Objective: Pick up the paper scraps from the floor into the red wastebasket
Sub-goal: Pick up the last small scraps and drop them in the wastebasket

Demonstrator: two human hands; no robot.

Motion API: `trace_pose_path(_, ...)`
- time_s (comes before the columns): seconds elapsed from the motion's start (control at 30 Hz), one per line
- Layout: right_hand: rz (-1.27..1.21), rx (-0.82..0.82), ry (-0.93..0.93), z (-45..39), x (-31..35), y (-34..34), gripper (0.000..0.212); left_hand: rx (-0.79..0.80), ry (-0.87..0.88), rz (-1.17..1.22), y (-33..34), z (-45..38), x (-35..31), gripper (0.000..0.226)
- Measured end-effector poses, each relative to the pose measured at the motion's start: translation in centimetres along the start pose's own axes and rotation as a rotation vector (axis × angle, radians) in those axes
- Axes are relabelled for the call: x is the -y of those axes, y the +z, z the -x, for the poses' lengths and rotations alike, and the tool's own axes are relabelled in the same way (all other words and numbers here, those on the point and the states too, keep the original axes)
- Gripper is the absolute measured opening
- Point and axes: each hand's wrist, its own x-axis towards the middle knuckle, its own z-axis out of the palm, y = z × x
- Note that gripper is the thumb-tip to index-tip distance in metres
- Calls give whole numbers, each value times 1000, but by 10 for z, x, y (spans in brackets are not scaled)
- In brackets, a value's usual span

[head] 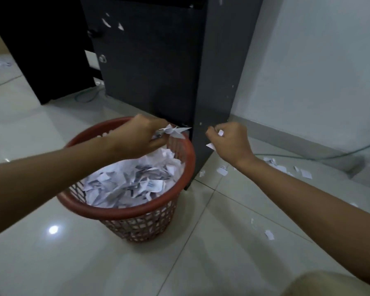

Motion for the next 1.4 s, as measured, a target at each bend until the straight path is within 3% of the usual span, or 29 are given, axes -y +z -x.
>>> trace_pose_path(0.1,-1,110,-25,-9,26,30,53,57,-162,-108,6,30,37,17)
trace_pose_path(0.23,-35,167,-63,-19,61,65,50,470,-449,-222,23,54,62,33)
trace_pose_path(0.33,-77,228,-56,-26,78,92,52,744,-476,-196,36,67,64,33)
trace_pose_path(0.4,-73,291,-38,-28,84,103,50,840,-482,-189,38,67,61,26)
trace_pose_path(0.47,-51,384,13,-29,86,113,48,884,-527,-174,33,62,59,33)
trace_pose_path(0.6,-63,590,59,-22,86,121,45,829,-616,-161,14,49,56,67)
trace_pose_path(0.73,-66,754,94,-22,80,119,48,729,-589,-185,-1,49,58,69)
trace_pose_path(0.87,178,746,-99,-26,66,120,41,667,-543,-283,-10,54,61,85)
trace_pose_path(1.0,64,627,-180,-30,66,115,18,533,-514,-296,-11,57,62,101)
trace_pose_path(1.03,48,608,-199,-30,68,113,11,498,-496,-300,-11,57,62,100)
trace_pose_path(1.13,97,553,-253,-25,68,110,23,392,-416,-275,-7,51,59,86)
trace_pose_path(1.2,168,547,-299,-22,68,111,30,306,-329,-202,-6,43,55,63)
trace_pose_path(1.3,170,567,-328,-20,64,111,19,253,-278,-88,-9,30,45,26)
trace_pose_path(1.4,165,542,-328,-20,56,103,18,255,-279,-87,-10,15,40,6)
